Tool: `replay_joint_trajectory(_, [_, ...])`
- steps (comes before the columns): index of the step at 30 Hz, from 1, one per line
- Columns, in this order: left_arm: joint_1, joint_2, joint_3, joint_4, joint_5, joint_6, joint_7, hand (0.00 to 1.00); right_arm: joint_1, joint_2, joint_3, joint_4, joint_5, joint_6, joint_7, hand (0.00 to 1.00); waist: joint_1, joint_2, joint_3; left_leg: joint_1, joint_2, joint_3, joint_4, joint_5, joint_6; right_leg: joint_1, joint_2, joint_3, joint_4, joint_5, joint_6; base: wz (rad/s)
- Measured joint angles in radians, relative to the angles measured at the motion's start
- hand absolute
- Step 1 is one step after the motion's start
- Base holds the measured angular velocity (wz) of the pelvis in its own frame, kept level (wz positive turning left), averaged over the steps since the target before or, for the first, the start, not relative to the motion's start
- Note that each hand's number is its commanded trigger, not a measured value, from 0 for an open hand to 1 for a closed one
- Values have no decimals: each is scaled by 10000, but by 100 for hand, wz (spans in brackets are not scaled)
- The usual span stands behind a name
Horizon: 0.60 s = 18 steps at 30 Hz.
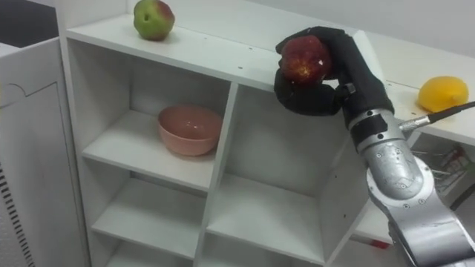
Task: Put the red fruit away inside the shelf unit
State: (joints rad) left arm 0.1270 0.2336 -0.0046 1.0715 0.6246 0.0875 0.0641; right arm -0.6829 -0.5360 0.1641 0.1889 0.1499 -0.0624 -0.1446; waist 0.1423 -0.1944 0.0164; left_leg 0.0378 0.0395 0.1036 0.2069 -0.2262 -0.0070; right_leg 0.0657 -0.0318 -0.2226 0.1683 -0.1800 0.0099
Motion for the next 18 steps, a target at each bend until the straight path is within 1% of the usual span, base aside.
replay_joint_trajectory(2, [-3, -16, 1, 0, 52, 0, 0, 0, 1, 37, 0, -53, -16, 0, -59, 100, 6, 64, -9, 1, -2, 1, 10, 0, 0, -2, 0, 17, 2, 0, 0, 0])
replay_joint_trajectory(4, [-20, -55, 2, 5, 51, 0, 3, 0, 1, 177, 1, -185, -14, -9, -79, 100, 9, 190, -49, 9, -5, 2, 14, 0, 0, 1, -3, 35, 6, 1, 0, 0])
replay_joint_trajectory(5, [-36, -64, 2, 6, 51, 0, 10, 0, 1, 208, 0, -204, -11, -11, -79, 100, 9, 237, -45, 9, -6, 2, 14, 0, 0, 1, -3, 35, 5, 1, 0, 0])
replay_joint_trajectory(7, [-53, -82, -15, 27, 37, -5, 88, 0, 7, 323, 9, -242, -35, -11, -86, 100, 0, 415, -64, 8, -3, 7, 16, 0, 0, -2, 1, 34, 7, 0, -1, 0])
replay_joint_trajectory(8, [-50, -81, -21, 39, 25, -5, 100, 0, 26, 360, 10, -330, -39, -6, -99, 100, -6, 458, -69, 7, 0, 10, 16, 0, 0, -6, 2, 34, 7, 0, 0, 0])
replay_joint_trajectory(10, [-46, -72, -98, 98, -35, 1, 135, 0, 275, 405, 138, -961, -1, -6, -140, 100, 18, 612, -77, 33, 9, 12, -8, 2, -2, -10, 6, 47, 8, 0, -1, -2])
replay_joint_trajectory(11, [-50, -76, -105, 99, -35, 1, 138, 0, 355, 460, 148, -1121, -4, -6, -138, 100, 24, 634, -72, 52, 13, 15, -23, 3, -4, -9, 11, 84, 7, 0, -1, -10])
replay_joint_trajectory(13, [-64, -120, -116, 105, -34, -8, 200, 0, 695, 761, 174, -1589, -10, -9, -119, 100, 45, 645, -74, 98, 19, 15, -25, 3, -4, -14, 39, 265, 4, 0, -1, -15])
replay_joint_trajectory(14, [-71, -139, -117, 110, -38, -13, 215, 0, 746, 823, 199, -1644, -9, -15, -111, 100, 76, 649, -71, 96, 16, 14, -26, 2, -4, -20, 39, 275, 5, 0, -1, -10])
replay_joint_trajectory(15, [-144, -186, -125, 222, -37, -56, 271, 0, 819, 988, 222, -1664, -21, -33, -79, 100, 59, 656, -66, 94, 7, 16, -26, 2, -4, -38, 30, 286, 10, 0, -1, -6])
replay_joint_trajectory(16, [-283, -226, -201, 486, -37, -91, 403, 0, 923, 1152, 214, -1664, -35, -87, -79, 100, 69, 658, -65, 76, 1, 16, -27, 2, -4, -74, 25, 304, 20, 0, -2, -6])
replay_joint_trajectory(18, [-402, -240, -226, 628, -37, -114, 432, 0, 1051, 1351, 207, -1673, -38, -289, -46, 100, 65, 660, -64, 48, 2, 16, -28, 2, -4, -122, 23, 307, 22, 5, -9, -6])
